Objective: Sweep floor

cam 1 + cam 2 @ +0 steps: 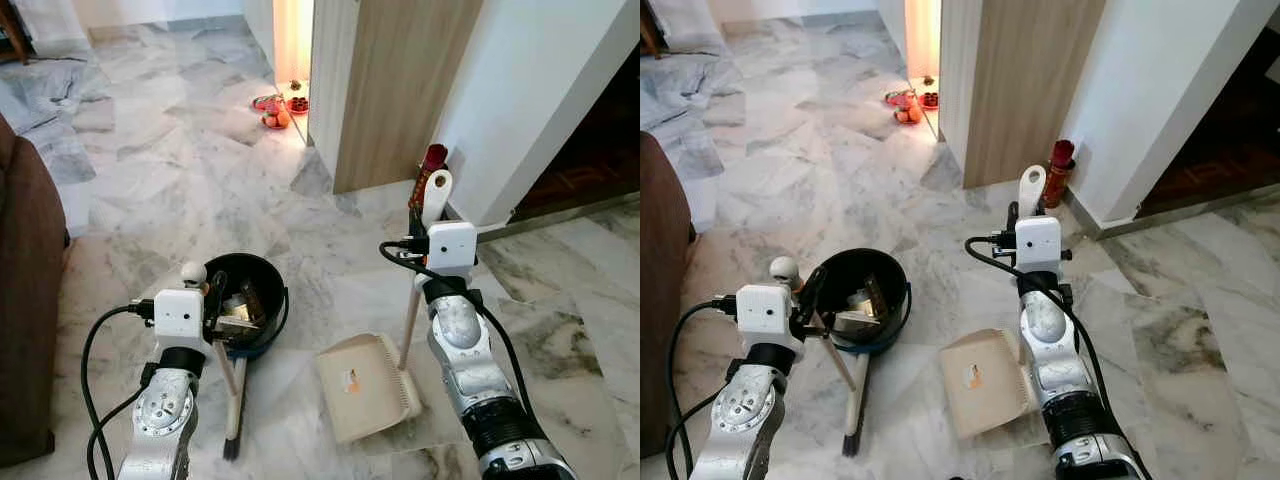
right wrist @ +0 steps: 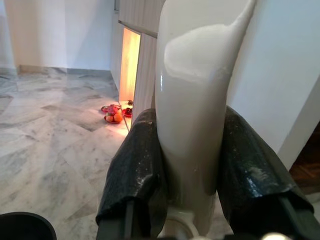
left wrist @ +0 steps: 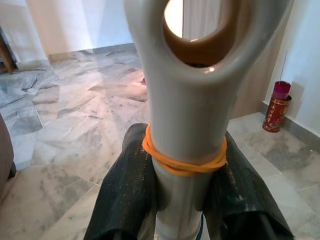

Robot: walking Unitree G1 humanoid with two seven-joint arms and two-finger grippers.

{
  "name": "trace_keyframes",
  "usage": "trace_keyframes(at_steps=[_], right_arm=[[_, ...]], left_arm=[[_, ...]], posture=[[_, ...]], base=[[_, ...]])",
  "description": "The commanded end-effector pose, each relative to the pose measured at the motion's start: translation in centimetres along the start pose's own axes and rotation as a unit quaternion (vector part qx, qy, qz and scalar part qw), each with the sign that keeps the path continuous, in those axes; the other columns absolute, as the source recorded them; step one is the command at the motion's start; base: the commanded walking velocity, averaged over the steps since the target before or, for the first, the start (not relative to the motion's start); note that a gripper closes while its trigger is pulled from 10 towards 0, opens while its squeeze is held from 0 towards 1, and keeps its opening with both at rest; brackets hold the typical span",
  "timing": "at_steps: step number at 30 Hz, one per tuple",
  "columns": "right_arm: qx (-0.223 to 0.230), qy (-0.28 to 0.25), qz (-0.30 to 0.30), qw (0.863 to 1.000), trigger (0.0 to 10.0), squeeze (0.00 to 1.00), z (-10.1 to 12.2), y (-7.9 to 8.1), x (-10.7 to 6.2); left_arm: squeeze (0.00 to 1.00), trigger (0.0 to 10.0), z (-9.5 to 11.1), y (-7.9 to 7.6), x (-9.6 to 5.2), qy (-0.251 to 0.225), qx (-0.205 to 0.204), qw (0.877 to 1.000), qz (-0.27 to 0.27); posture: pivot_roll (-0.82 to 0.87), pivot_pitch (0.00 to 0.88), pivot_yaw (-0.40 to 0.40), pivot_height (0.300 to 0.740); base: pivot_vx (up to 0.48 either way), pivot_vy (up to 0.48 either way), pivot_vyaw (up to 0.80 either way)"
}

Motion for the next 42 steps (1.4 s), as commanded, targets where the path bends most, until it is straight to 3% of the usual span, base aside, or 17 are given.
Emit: trace_keyframes(at_steps=[1, 42], right_arm=[[-0.001, -0.01, 0.002, 1.0, 10.0, 0.0, 0.58, 0.02, 0.43], [0.01, -0.002, -0.009, 1.0, 10.0, 0.0, 0.03, -0.09, 0.45]], left_arm=[[0.0, 10.0, 0.54, 0.01, 0.29, -0.011, 0.013, 1.0, 0.002], [0.0, 10.0, 0.53, 0.01, 0.59, -0.013, 0.007, 1.0, -0.004]], posture=[[0.06, 0.099, -0.056, 0.74], [0.07, 0.101, -0.048, 0.74]], base=[[0.0, -0.472, -0.8], [0.0, -0.03, -0.8]])
Point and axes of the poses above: a point about 5 cm out from each wrist's last joint towards the gripper, its own x axis pointing out of the wrist towards the gripper, its own z axis along the axis of the wrist's last joint, y = z × x, the point moved 4 cm from there along x, pointing out of the wrist towards the gripper, and after that the axes turned 15 degrees about x, right-handed, at the moved point
